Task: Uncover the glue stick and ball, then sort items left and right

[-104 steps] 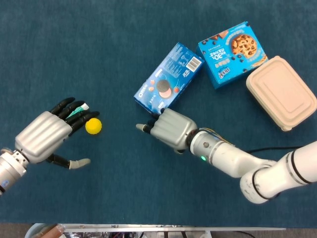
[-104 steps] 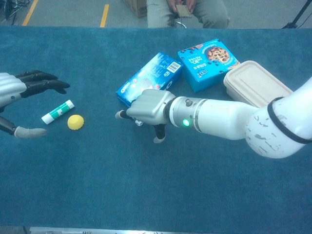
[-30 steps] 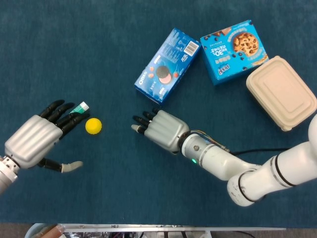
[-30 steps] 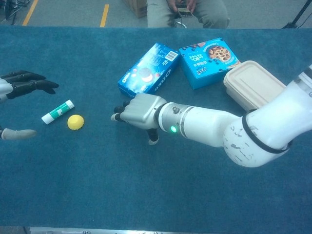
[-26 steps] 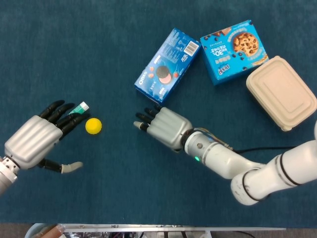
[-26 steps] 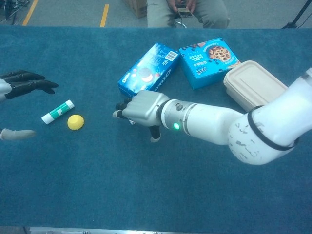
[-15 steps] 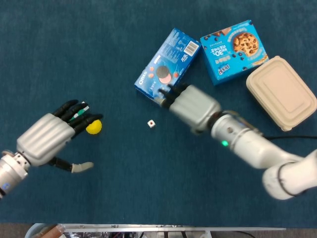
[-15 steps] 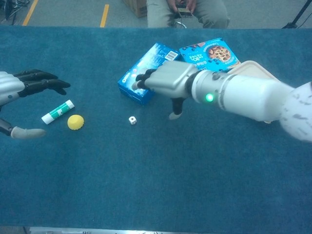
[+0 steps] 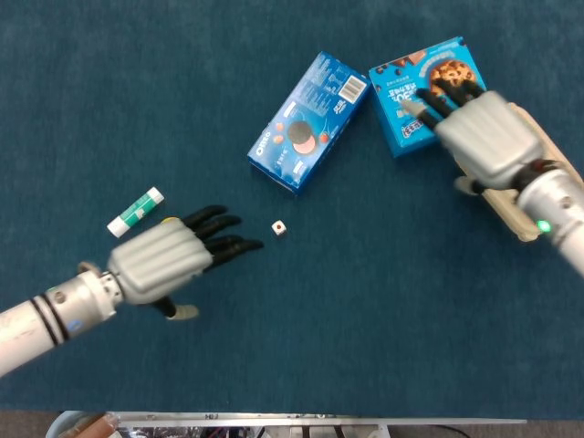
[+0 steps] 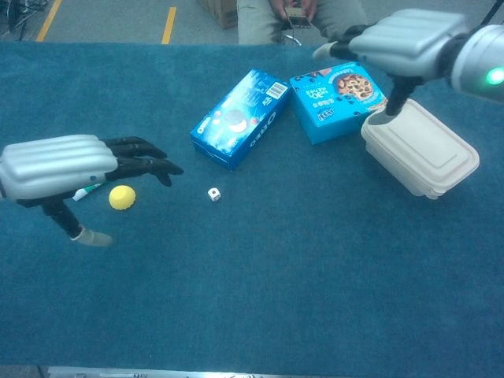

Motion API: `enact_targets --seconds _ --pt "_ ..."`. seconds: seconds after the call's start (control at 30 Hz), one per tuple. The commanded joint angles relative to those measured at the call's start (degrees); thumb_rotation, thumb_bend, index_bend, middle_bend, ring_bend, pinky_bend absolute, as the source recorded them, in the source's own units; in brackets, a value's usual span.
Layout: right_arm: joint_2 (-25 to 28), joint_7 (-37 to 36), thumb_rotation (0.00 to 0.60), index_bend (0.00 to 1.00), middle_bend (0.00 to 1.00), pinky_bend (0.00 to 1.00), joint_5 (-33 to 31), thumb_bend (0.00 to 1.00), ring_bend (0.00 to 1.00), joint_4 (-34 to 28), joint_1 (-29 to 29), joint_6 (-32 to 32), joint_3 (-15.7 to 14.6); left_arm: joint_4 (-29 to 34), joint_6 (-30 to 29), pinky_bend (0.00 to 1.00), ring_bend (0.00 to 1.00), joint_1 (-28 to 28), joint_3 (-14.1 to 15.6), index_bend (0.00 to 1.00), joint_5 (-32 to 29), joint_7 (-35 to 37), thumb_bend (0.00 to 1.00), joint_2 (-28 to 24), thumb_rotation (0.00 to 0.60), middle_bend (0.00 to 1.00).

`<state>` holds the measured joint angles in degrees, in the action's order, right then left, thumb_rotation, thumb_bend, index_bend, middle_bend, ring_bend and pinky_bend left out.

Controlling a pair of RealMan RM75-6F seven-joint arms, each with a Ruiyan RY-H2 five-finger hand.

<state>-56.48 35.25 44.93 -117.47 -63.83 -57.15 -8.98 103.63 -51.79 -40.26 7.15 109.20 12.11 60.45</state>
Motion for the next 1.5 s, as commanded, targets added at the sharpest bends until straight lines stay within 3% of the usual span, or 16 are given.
enact_targets --seconds 0.03,0.17,0.27,0.37,0.63,0.87,1.5 --pt "4.04 -2.64 0.600 0.00 0.12 0.16 3.40 0.14 0.06 -1.25 3.42 -0.51 -1.19 -1.85 1.99 0.04 0.04 -2.13 -1.20 0.26 0.46 -1.73 0.17 2.69 0.592 0.18" --pt "6.62 -4.84 0.600 0.00 0.12 0.16 6.13 0.14 0.06 -0.77 6.32 -0.24 -1.52 -3.54 4.52 0.04 0.02 -3.93 -2.52 0.25 -1.48 -3.56 0.17 5.81 0.498 0.16" --pt "7.85 -6.83 0.600 0.00 0.12 0.16 8.16 0.14 0.06 0.12 8.53 0.12 -1.49 -4.97 6.53 0.04 0.00 -5.28 -3.66 0.24 -3.35 -5.31 0.17 8.09 0.386 0.15" --pt "8.50 -8.83 0.600 0.00 0.13 0.16 9.83 0.14 0.06 1.58 10.57 0.97 -1.20 -7.01 8.49 0.04 0.00 -6.58 -4.78 0.24 -5.54 -7.02 0.17 10.89 0.348 0.14" --pt "8.61 -13.03 0.600 0.00 0.13 0.16 12.25 0.14 0.06 6.07 14.03 3.67 0.39 -12.00 12.19 0.03 0.00 -9.16 -6.56 0.23 -10.45 -10.21 0.17 16.79 0.298 0.13" --pt "7.67 -15.69 0.600 0.00 0.13 0.16 13.57 0.14 0.06 9.64 16.40 6.14 1.77 -16.01 13.88 0.03 0.00 -10.07 -6.05 0.23 -13.38 -12.54 0.17 20.18 0.289 0.13" --pt "7.24 -16.94 0.600 0.00 0.13 0.16 15.49 0.14 0.06 11.47 20.21 8.56 4.84 -17.31 14.30 0.03 0.00 -10.21 -2.83 0.23 -16.46 -14.83 0.17 21.76 0.261 0.15"
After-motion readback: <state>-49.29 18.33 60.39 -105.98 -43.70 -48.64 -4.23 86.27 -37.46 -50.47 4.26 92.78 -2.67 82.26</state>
